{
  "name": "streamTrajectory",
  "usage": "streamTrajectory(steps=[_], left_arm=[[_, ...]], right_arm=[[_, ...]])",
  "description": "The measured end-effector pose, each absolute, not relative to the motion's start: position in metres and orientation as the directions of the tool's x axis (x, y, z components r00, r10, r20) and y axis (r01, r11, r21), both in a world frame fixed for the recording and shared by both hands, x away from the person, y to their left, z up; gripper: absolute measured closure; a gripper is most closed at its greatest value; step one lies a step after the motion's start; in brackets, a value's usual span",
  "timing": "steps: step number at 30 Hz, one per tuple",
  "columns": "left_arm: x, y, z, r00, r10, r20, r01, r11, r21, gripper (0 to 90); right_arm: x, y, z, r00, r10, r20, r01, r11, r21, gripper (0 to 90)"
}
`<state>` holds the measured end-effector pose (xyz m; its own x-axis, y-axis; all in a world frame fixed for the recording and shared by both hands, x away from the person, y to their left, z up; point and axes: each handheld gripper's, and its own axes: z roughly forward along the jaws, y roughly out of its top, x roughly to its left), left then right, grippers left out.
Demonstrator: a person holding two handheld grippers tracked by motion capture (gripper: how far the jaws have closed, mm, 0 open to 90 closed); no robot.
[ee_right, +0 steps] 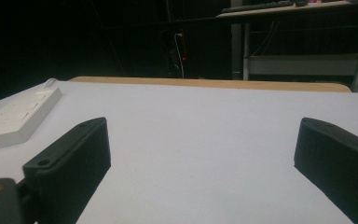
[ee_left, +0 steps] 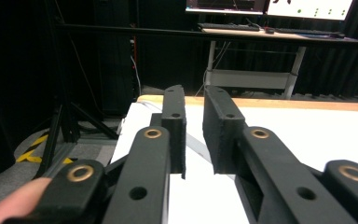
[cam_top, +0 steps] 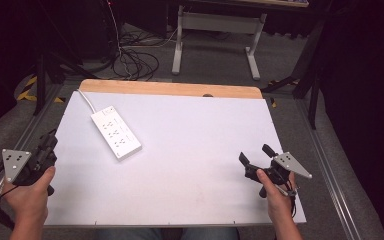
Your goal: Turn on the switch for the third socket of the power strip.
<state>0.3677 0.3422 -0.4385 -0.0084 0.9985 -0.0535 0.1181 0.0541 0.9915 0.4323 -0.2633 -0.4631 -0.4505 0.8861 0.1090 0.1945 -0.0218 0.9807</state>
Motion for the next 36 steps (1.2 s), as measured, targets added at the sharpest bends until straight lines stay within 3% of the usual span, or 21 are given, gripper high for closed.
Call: streamTrajectory(steps=[12,30,36], left_arm=[[0.367,0.344,-0.435,-0.007,0.998,-0.056,0.14,0.056,0.989,89.4],[0.374,0.342,-0.434,0.019,0.999,-0.047,0.143,0.043,0.989,89.9],[0.385,0.336,-0.431,0.033,0.999,-0.007,0.149,0.002,0.989,89.9]], right_arm=[[0.432,-0.263,-0.463,-0.452,0.886,0.108,0.195,-0.02,0.981,4.0],[0.432,-0.263,-0.464,-0.449,0.887,0.109,0.199,-0.02,0.98,3.9],[0.432,-0.263,-0.464,-0.446,0.888,0.109,0.201,-0.019,0.979,3.9]])
